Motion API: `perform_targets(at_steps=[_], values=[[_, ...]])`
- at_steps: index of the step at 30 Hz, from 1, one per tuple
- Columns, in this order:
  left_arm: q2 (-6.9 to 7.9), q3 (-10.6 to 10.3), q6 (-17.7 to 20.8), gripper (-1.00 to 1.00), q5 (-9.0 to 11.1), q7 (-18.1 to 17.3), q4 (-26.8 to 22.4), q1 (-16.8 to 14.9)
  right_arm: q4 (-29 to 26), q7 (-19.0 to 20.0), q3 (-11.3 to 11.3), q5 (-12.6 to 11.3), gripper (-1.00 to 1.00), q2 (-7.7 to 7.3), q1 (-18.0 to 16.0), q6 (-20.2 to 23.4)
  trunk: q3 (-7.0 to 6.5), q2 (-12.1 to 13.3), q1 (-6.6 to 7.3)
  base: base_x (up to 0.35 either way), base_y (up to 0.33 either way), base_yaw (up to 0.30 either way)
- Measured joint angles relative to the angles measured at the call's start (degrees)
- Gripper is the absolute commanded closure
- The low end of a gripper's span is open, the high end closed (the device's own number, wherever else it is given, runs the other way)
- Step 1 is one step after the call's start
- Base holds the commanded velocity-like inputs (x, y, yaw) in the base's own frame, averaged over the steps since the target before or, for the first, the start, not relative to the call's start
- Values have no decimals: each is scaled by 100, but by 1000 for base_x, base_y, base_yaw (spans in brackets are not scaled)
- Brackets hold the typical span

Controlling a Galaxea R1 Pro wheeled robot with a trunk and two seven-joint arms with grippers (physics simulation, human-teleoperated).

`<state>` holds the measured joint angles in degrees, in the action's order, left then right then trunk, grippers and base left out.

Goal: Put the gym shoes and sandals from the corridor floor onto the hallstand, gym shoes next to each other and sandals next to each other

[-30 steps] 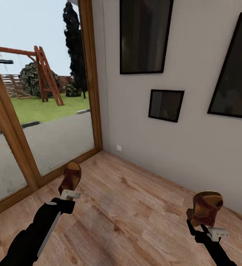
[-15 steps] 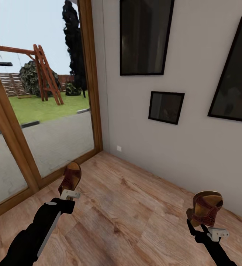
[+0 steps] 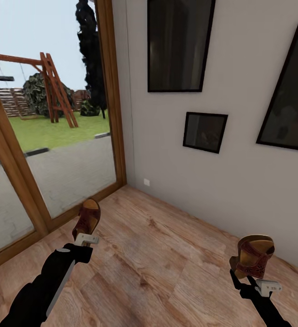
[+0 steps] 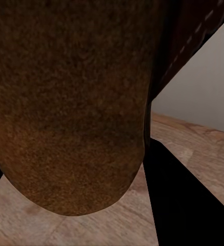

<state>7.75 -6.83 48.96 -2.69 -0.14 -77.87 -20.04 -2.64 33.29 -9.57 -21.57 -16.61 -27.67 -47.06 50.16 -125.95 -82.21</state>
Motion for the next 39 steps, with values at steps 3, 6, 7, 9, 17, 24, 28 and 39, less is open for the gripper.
perform_targets(at_steps=[3, 6, 7, 9, 17, 24, 28, 39], values=[[-4, -2, -1, 100, 0, 3, 0, 0, 0, 0, 0, 0, 100, 0, 0, 1, 0, 0, 0, 0, 0, 0], [-12, -2, -1, 100, 0, 8, 0, 0, 0, -5, 0, 0, 100, 0, 1, 0, 0, 0, 0, 0, -3, 0], [-12, -1, -1, 100, 0, 9, 0, 0, 0, -6, 0, 1, 100, 0, 1, 0, 1, 0, 0, 0, -35, 0], [-11, 3, -1, 100, -4, 11, 0, 0, 0, -7, 10, 5, 100, 0, 0, -1, 1, 0, 0, 0, -143, 0], [-18, 8, -7, 100, 1, 12, 0, 0, 0, -8, 2, 1, 100, 0, 0, 1, 1, 0, 0, 0, -281, 0], [-19, 13, -10, 100, 46, 9, 14, 1, 0, -7, 4, -4, 100, 0, 0, 2, 1, 0, 0, 0, -338, 0], [-25, 14, -10, 100, 75, 6, 30, 1, 0, -10, 5, -5, 100, 0, 2, 2, 1, 0, 0, 0, -342, 0], [-34, 15, -10, 100, 89, -9, 44, 1, 1, -12, 7, -4, 100, 0, 1, 2, 1, 0, 0, 0, -339, -149]])
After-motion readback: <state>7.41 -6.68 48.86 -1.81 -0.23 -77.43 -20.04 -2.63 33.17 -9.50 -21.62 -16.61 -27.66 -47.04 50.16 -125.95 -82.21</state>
